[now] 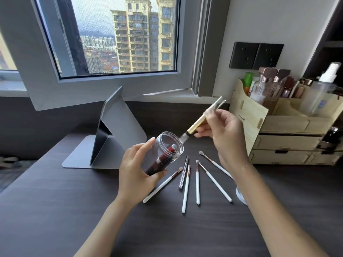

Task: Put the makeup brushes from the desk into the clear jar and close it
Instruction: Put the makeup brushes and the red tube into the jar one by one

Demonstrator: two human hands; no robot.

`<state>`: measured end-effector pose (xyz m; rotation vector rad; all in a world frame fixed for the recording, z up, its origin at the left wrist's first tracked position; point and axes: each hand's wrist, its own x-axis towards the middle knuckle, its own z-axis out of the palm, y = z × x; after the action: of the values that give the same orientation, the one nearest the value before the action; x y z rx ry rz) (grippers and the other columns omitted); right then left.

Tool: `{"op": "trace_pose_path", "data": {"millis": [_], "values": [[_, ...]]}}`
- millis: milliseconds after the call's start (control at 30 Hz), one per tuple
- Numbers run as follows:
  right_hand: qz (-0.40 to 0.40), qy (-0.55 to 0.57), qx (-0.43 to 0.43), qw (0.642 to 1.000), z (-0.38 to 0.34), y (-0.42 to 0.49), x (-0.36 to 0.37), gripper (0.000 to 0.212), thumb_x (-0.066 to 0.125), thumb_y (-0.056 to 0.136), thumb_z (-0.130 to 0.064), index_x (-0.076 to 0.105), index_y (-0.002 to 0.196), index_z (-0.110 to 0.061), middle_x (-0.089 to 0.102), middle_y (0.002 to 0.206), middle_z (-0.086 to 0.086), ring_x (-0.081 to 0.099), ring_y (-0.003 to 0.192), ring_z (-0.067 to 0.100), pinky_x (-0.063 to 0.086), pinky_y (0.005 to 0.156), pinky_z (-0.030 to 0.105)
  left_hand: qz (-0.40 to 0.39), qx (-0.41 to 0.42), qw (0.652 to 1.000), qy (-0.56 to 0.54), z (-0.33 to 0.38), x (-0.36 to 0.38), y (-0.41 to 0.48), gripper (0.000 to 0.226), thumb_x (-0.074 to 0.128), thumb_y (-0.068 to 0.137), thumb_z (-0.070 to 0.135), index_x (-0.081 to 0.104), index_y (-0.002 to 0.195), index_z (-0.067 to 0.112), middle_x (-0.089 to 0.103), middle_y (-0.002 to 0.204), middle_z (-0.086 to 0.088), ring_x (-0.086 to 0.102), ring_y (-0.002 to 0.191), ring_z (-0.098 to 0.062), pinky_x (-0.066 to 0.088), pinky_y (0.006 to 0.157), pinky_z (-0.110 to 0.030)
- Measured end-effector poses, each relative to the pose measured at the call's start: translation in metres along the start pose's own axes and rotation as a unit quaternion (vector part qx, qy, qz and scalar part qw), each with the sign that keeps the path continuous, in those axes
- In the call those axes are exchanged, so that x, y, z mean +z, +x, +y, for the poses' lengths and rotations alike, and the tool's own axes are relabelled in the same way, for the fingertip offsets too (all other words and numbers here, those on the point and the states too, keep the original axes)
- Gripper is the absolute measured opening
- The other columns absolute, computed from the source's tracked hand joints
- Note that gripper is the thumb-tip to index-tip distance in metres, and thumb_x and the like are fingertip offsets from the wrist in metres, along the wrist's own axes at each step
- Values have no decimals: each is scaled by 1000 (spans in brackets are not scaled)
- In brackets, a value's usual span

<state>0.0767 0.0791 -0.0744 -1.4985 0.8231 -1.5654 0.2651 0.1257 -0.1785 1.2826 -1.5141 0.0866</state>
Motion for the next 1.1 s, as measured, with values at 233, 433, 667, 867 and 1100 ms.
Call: {"op": "trace_pose_path", "data": {"millis": [233,433,667,867,1100], "values": [[-102,-184,-45,977,18,-32,25,20,62,81,-13,50,95,-18,68,67,6,64,61,20,54,61,37,-12,17,1000,9,1,1,0,82,83,50,30,53,126,21,56,107,7,47,98,-8,33,88,-9],[-135,-323,-138,927,29,-32,24,25,53,86,-41,69,90,-21,64,86,-17,58,93,11,47,87,36,-15,8,1000,7,-1,-1,1,82,82,52,31,52,127,23,57,107,5,47,99,-9,35,87,-12],[-57,-267,-58,960,50,-16,4,22,53,90,-25,73,87,-17,72,88,-5,62,93,19,48,85,32,26,-20,999,-27,-5,-6,5,83,81,51,29,47,127,32,54,105,16,50,97,-10,40,85,-22],[-282,-587,-48,757,103,-12,2,24,53,90,-31,69,107,-27,66,113,-2,50,108,25,35,93,34,66,-68,991,-95,-11,-9,8,80,76,50,42,47,124,37,53,106,22,53,98,-9,39,84,-12],[-155,-617,118,762,125,18,6,40,54,88,-42,55,117,-14,65,119,8,54,115,30,42,91,36,72,-72,989,-110,-11,-8,8,79,75,51,41,46,124,37,55,107,16,55,98,-14,39,85,-11]]}}
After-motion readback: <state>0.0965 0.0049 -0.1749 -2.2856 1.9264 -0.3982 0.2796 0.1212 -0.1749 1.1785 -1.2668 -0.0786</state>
